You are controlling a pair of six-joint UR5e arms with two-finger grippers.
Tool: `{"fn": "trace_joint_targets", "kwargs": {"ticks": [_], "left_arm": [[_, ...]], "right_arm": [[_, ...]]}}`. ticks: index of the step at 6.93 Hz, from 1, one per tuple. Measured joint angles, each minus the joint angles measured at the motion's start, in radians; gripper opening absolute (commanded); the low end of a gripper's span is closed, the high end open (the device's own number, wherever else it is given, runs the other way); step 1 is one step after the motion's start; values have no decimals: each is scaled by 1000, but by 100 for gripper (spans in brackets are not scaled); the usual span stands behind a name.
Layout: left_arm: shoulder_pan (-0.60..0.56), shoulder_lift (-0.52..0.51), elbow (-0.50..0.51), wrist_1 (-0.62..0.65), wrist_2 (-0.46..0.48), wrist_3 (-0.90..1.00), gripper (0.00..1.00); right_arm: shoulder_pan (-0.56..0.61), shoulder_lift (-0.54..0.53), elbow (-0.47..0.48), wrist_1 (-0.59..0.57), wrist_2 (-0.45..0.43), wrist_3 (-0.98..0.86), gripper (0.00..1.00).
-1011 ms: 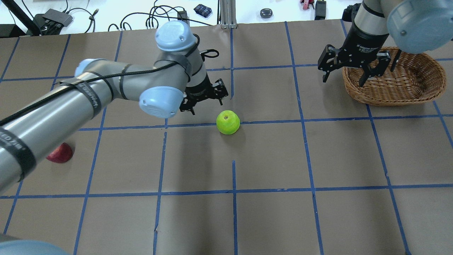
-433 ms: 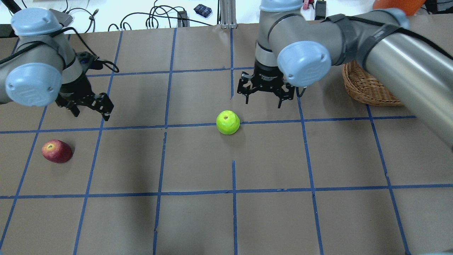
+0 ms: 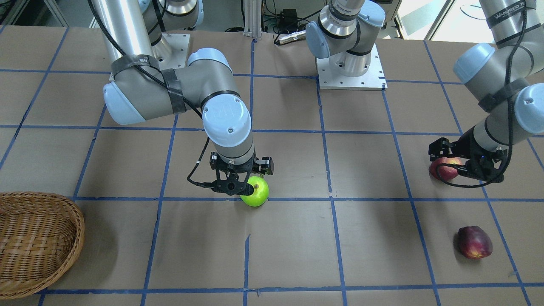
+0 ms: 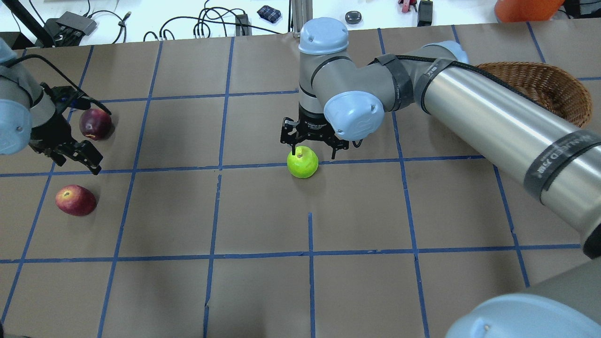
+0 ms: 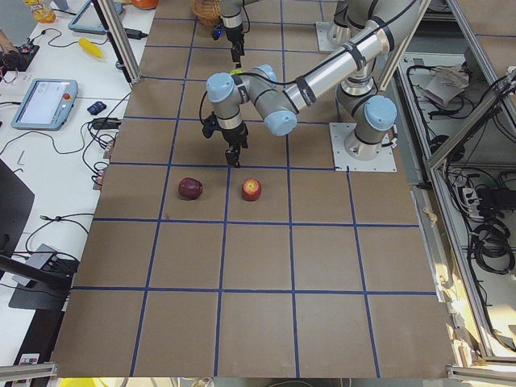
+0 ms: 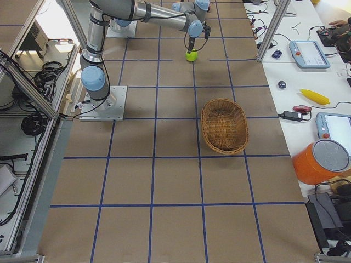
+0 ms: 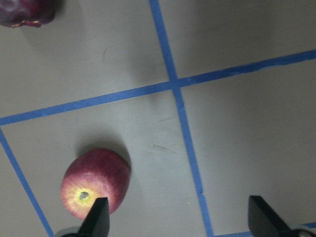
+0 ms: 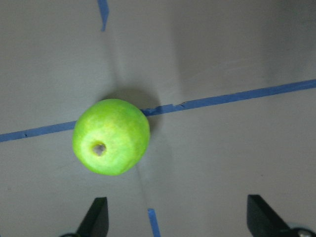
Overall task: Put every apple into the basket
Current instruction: 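Grasp the green apple with the right gripper while left grasps a red apple, then drop green apple into basket with right while left sets red apple centrally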
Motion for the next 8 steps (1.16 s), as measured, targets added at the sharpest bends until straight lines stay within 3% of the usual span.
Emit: {"fn": "trace_joint_targets", "kwargs": {"ticks": [5, 6, 7, 8], "left_arm": [[82, -114, -73, 124, 22, 120, 100], [82, -139, -77, 143, 45, 118, 100], [83, -158, -77, 159, 55, 114, 82], [83, -166, -78, 166, 59, 106, 38]], "right_arm": [[26, 95, 1, -110, 43, -7, 100], [27, 104, 5, -116, 40, -4, 88], [27, 108, 7, -123, 28, 1, 22], [28, 108, 7, -139, 3, 6, 0]]}}
